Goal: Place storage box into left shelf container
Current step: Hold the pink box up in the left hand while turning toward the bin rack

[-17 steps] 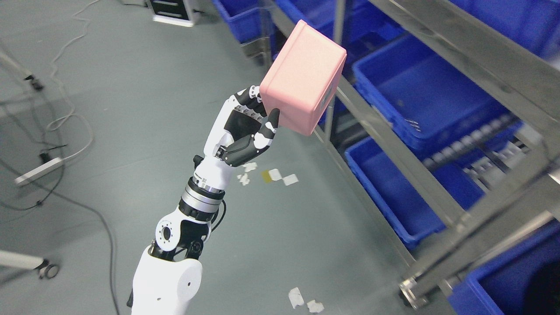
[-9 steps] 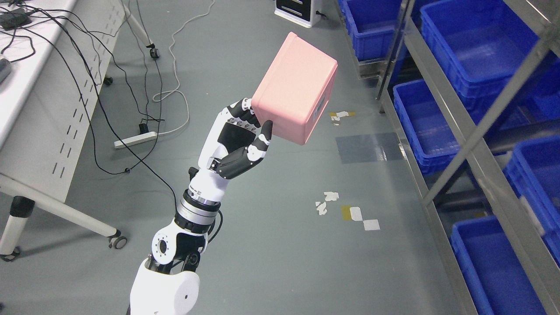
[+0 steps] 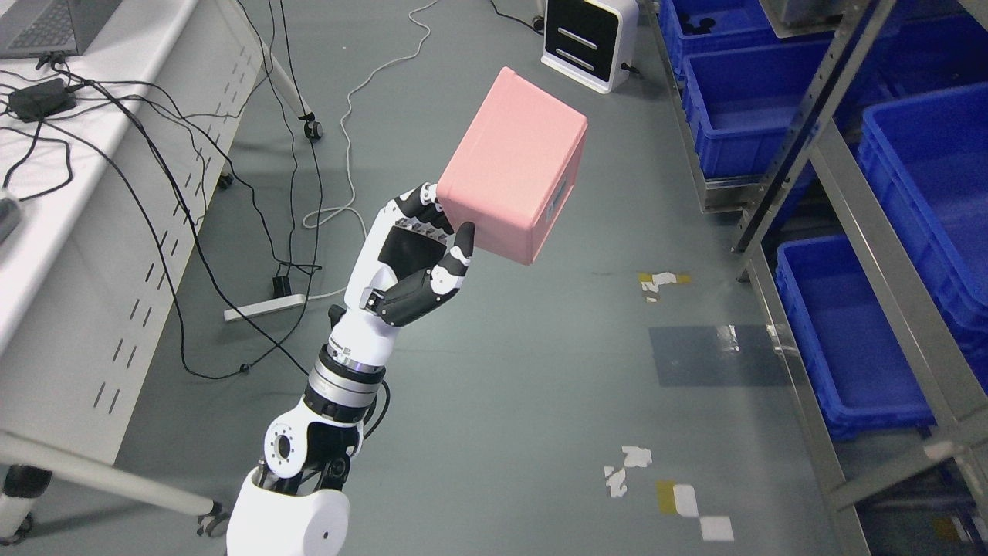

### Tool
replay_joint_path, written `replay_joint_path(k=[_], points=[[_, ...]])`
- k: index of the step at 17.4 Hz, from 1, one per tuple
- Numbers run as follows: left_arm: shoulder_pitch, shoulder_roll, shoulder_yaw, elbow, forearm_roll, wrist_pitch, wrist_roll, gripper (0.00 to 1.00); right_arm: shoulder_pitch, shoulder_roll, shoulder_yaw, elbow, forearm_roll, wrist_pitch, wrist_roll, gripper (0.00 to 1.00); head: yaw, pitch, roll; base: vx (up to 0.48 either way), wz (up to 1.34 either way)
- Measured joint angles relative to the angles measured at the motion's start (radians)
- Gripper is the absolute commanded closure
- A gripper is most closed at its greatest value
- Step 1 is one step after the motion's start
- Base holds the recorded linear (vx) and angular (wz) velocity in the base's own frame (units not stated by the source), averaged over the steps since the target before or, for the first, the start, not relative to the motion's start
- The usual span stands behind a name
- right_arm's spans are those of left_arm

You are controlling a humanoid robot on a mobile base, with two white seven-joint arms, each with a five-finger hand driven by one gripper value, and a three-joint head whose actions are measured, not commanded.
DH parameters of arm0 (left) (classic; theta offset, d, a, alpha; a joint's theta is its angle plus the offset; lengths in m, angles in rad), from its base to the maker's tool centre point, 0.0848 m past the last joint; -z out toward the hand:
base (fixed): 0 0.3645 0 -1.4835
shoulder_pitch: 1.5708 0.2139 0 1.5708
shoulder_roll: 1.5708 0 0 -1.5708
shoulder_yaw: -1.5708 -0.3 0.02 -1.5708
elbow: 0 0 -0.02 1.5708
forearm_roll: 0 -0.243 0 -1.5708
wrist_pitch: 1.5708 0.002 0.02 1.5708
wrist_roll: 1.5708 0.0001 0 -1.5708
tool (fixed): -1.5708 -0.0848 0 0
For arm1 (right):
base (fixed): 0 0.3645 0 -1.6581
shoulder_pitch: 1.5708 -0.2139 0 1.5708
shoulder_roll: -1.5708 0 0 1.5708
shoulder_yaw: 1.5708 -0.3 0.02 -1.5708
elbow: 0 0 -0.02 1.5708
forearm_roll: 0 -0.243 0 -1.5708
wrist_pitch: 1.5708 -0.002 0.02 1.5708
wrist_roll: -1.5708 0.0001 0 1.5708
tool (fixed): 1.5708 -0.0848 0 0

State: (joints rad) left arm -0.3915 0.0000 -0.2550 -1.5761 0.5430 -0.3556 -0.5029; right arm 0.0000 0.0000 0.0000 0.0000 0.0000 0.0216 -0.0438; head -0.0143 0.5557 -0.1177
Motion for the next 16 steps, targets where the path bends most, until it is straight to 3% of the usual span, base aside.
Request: replay_joint_path(k=[12, 16], points=[[0.127, 0.000, -0.016, -0.001, 0.000, -0.003, -0.099, 0.98, 0.000, 0.000, 0.000, 0.000, 0.000, 0.000, 0.000, 0.00, 0.0000, 0.000, 0.000, 0.547, 0.09], [0.160, 0.000, -0.033, 0.007, -0.018, -0.032, -0.133, 0.98, 0.000, 0.000, 0.000, 0.000, 0.000, 0.000, 0.000, 0.00, 0.0000, 0.000, 0.000, 0.551, -0.38]])
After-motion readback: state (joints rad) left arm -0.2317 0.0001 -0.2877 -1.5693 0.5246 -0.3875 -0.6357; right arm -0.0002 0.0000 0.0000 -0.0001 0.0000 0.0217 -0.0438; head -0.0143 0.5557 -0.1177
